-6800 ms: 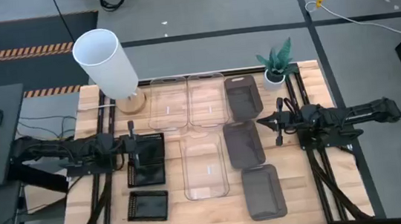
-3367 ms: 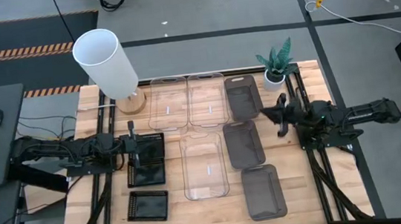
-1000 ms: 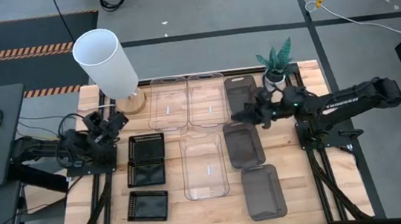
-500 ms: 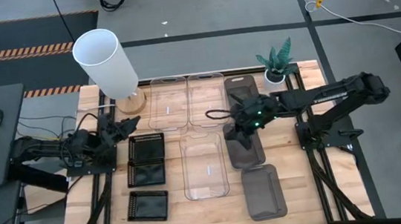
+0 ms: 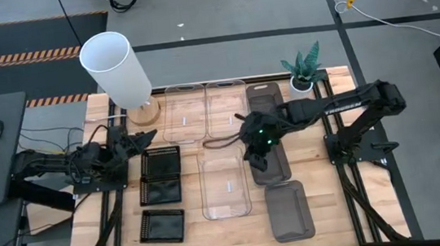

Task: Stack baskets by color
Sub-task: Stack the bottom transparent bin on top of the top right transparent bin

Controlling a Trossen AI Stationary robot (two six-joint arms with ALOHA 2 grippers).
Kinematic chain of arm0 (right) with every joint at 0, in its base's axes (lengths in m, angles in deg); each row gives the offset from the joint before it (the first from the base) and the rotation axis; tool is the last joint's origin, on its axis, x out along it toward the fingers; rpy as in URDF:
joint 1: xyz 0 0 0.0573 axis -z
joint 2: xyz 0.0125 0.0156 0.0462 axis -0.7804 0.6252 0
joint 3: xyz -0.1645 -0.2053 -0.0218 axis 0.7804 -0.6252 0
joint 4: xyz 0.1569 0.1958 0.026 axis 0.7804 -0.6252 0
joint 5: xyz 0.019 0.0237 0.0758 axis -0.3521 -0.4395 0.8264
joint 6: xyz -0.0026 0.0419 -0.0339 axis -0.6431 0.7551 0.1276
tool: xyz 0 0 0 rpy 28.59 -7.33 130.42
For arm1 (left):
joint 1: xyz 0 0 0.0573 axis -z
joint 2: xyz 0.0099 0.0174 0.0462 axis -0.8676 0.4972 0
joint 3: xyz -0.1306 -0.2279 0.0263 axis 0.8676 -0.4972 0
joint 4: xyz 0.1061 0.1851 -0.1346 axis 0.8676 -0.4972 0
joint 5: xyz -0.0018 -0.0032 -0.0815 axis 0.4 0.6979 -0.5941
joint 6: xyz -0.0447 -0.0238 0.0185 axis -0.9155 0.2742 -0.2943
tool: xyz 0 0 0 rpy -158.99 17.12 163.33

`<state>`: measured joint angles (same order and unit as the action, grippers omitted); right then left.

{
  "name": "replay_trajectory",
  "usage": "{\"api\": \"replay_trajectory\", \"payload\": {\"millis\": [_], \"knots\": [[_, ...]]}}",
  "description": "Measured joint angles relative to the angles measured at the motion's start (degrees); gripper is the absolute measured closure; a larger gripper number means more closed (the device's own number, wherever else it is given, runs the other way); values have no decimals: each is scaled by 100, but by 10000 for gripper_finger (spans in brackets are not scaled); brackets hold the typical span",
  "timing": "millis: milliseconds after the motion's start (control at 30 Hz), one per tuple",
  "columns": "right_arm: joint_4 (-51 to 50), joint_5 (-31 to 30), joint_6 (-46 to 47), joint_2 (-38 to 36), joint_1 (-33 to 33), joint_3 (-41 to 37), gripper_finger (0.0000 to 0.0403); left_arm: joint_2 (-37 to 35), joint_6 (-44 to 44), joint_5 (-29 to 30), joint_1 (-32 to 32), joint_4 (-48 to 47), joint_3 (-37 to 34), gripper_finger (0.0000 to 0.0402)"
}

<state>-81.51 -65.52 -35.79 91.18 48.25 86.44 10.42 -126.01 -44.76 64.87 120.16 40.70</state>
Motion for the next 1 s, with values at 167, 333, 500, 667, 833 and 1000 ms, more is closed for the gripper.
{"api": "replay_trajectory", "payload": {"millis": [167,333,500,667,833,1000], "knots": [[-206,12,-129,502,-191,552,310,-1,-6,-1,0,-160,0,381],[-238,42,-178,935,-383,1119,268,-1,-186,-1,0,-142,0,381],[-348,69,-217,1288,-567,1700,239,-2,-108,-1,0,-200,0,383],[-503,52,-215,1505,-746,2191,225,-1,-98,12,0,-484,0,385],[-500,242,-371,1562,-865,2411,225,-1,-146,19,0,-694,0,386],[-493,438,-399,1515,-1051,2450,226,-4,302,243,0,-347,0,386]]}}
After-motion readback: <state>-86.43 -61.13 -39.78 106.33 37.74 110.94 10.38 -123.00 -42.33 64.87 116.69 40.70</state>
